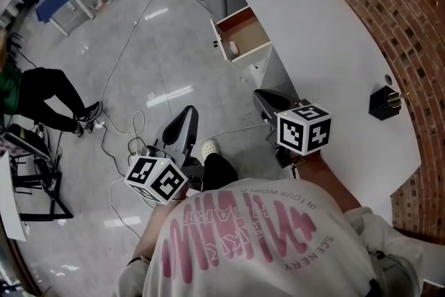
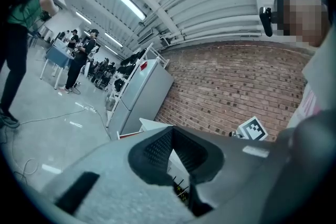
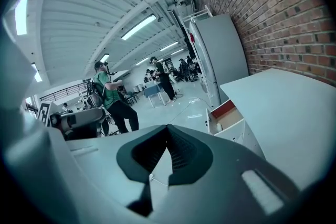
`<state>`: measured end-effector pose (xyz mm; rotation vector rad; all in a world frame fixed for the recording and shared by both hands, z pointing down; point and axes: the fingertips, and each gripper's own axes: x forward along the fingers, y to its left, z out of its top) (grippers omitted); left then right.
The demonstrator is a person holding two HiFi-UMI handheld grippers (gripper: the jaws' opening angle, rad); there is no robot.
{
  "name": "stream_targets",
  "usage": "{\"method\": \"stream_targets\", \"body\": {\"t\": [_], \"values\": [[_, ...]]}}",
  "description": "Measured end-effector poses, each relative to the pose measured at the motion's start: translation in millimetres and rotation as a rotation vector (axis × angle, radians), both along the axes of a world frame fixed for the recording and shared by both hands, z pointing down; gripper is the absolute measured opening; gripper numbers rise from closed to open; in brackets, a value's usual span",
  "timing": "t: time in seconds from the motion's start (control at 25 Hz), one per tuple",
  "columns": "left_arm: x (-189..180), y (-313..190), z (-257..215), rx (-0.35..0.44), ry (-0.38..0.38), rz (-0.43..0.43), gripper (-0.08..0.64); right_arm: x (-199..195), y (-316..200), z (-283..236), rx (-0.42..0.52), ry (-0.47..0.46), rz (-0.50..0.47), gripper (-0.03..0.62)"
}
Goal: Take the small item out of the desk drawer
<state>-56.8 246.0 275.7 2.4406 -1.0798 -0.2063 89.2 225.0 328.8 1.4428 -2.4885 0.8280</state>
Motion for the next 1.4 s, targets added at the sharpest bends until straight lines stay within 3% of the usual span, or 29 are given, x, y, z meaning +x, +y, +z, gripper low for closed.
{"method": "stream_targets", "body": {"t": [0.6, 1.4], "values": [[-31.7, -129.6, -35.1, 0.031, 0.010, 0.026, 0.005, -34.8, -124.2, -34.3, 0.033, 0.002, 0.010, 0.012], [-77.5, -254.4, -28.7, 0.012, 0.033, 0.083, 0.005, -68.6, -236.8, -19.8, -0.006, 0.040, 0.104, 0.012]]}}
